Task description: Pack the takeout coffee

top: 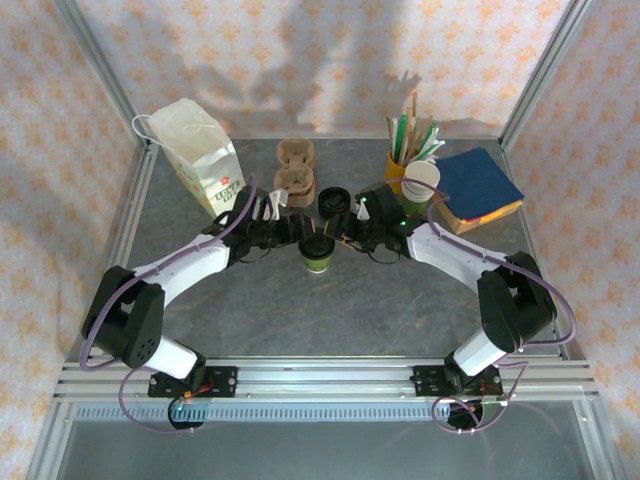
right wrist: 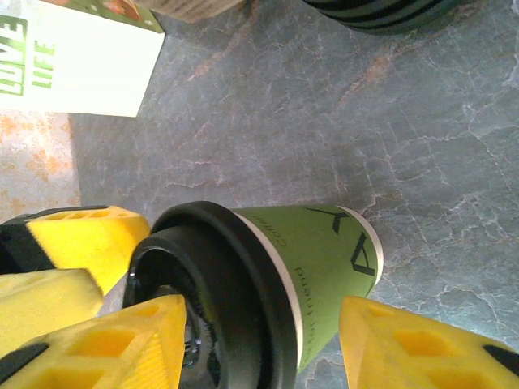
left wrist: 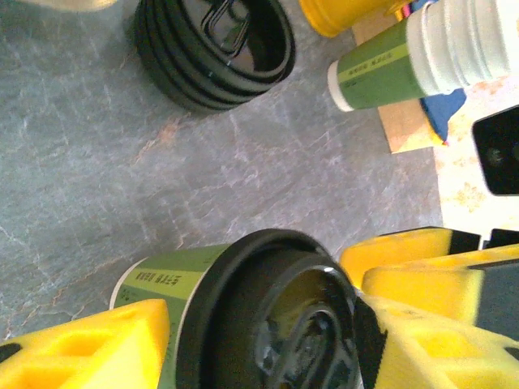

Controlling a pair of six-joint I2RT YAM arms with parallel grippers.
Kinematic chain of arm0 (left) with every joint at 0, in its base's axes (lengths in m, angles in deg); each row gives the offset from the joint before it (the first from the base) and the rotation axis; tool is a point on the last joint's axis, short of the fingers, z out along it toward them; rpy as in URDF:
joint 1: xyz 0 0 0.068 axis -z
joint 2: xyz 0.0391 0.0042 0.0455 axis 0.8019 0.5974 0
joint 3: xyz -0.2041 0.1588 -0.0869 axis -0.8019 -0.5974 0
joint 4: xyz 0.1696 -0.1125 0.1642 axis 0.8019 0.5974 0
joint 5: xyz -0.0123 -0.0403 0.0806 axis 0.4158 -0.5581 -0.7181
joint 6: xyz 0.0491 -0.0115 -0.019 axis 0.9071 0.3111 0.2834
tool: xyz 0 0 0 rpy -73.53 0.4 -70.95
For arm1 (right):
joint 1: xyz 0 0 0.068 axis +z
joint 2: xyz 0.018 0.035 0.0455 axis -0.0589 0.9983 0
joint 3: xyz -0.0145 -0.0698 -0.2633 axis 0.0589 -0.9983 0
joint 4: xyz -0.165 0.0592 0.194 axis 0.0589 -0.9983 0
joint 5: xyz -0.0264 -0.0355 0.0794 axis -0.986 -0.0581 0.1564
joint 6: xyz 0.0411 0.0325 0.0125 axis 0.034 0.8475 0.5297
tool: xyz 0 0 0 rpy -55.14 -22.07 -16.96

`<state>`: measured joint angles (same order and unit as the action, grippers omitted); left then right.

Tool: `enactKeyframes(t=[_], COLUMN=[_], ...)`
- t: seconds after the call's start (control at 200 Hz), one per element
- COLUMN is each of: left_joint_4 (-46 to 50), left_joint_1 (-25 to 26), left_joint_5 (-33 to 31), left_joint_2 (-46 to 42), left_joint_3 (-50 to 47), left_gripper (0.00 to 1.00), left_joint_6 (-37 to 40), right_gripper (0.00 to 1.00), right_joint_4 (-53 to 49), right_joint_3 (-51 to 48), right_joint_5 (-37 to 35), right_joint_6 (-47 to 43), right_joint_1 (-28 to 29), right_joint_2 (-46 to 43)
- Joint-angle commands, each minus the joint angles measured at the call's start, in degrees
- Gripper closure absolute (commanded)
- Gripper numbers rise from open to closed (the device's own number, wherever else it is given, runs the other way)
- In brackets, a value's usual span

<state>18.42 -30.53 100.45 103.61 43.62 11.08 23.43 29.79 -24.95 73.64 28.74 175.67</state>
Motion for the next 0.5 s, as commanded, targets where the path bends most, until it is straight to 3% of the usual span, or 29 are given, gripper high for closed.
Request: enactKeyframes(t=[0.0,0.3,0.496], left_joint_4=[2.5,10.4,12.1], left_joint_1=[0.2,-0.5,-4.2], left_joint_5=[-1.5,-7.7,-12.4], left_joint_2=[-2.2,-6.6,-13.9], left_joint_3=[2.6,6.4,4.3], left_gripper=[0.36,0.34,0.33], left_joint_6=[-0.4,2.0,1.7], right_gripper=[0.47,0.47,0.41], right_joint_4=[-3.0,-8.2,-12.8], right_joint_3=[2.9,8.5,12.8], right_joint_5=[-1.9,-3.9,-8.2], right_joint_6=[-1.2,-4.6,-6.8], right_joint_1=[0.2,1.2,3.7], right_joint_2=[-0.5,-1.6,-3.6])
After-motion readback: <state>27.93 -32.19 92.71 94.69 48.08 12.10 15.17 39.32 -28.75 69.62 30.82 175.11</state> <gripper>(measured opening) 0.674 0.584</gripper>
